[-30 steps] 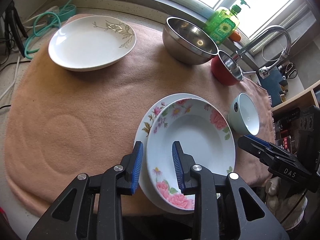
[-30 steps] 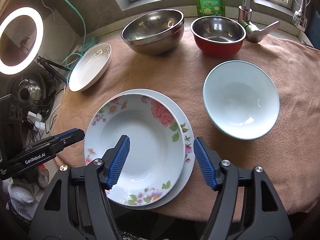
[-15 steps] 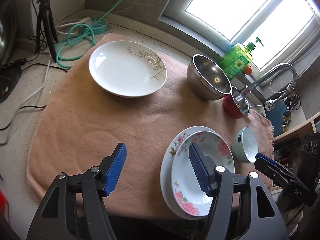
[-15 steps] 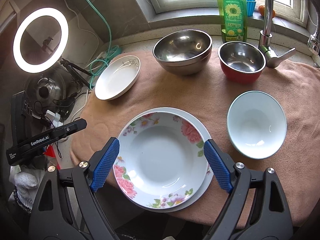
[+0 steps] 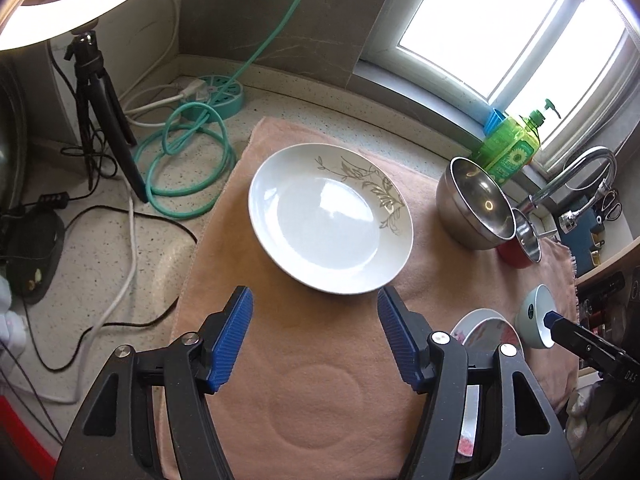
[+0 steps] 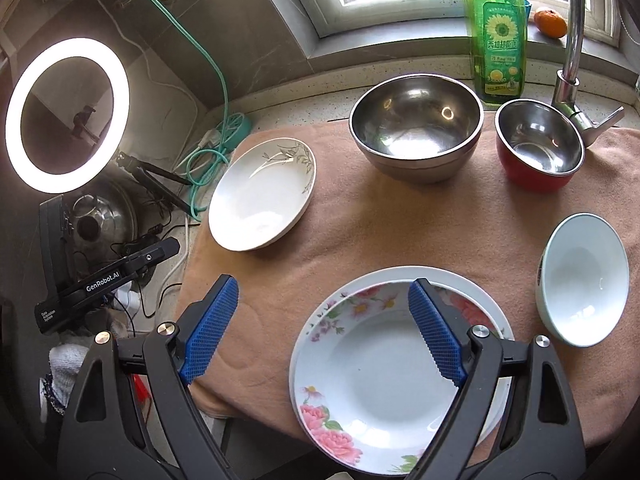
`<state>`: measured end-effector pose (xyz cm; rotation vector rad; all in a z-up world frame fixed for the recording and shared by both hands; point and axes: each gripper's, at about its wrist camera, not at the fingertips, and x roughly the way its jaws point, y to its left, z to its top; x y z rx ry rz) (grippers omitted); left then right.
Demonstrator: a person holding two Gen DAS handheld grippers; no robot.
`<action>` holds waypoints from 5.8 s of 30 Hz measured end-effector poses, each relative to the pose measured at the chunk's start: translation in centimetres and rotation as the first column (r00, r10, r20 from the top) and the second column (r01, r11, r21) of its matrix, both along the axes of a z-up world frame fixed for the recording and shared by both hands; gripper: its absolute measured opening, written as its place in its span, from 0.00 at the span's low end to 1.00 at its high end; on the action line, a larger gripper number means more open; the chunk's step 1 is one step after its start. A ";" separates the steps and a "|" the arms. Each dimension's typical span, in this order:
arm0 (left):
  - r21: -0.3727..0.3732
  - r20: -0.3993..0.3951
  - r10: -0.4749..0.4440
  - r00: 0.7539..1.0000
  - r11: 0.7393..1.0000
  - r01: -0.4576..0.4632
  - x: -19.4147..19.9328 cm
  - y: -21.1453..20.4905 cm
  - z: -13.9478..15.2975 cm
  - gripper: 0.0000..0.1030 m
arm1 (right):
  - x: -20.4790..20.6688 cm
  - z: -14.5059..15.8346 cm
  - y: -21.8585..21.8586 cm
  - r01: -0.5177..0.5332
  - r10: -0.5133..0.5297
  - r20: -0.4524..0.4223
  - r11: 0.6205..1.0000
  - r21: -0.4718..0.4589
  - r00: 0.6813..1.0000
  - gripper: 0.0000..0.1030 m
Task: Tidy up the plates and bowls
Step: 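Move the right tool toward the white gold-leaf plate rim, then close the right tool on the white gold-leaf plate rim, then lift the gold-leaf plate and carry it over the stacked pink plates, then lower the gold-leaf plate onto the pink plates and open the right tool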
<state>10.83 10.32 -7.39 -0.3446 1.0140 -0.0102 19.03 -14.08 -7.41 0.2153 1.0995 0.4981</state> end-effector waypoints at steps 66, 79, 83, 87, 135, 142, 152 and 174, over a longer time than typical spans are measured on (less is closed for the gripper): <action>-0.048 -0.089 -0.154 0.984 0.988 0.150 12.9 5.9 -7.3 0.08 | 12.1 -8.6 9.9 0.062 -0.078 -0.212 0.995 -0.084 0.974 0.09; -0.049 -0.080 -0.148 0.986 0.988 0.145 10.9 5.8 -6.1 0.08 | 10.6 -7.2 9.4 0.047 -0.060 -0.204 0.996 -0.072 0.977 0.09; -0.064 -0.065 -0.134 0.989 0.990 0.130 9.9 5.9 -5.1 0.08 | 9.6 -5.9 9.1 0.042 -0.053 -0.184 0.997 -0.065 0.982 0.09; -0.061 -0.043 -0.132 0.990 0.990 0.130 8.9 5.3 -3.8 0.08 | 8.7 -4.8 8.4 0.042 -0.050 -0.166 0.998 -0.055 0.985 0.09; -0.094 -0.055 -0.096 0.994 0.991 0.091 -4.3 -12.2 -2.1 0.08 | -2.1 -4.2 -9.9 -0.013 -0.001 -0.189 0.997 -0.071 0.982 0.09; -0.098 -0.073 -0.108 0.991 0.990 0.100 -4.9 -13.8 -3.0 0.08 | -2.6 -4.9 -11.7 -0.005 -0.012 -0.198 0.996 -0.085 0.980 0.09; -0.089 -0.092 -0.105 0.990 0.991 0.097 -5.1 -14.8 -3.7 0.08 | -2.8 -5.5 -11.9 -0.010 -0.011 -0.201 0.995 -0.100 0.979 0.09; -0.064 -0.111 -0.121 0.986 0.991 0.115 -4.9 -15.7 -4.3 0.08 | -2.8 -6.1 -11.3 -0.021 -0.005 -0.195 0.991 -0.133 0.981 0.13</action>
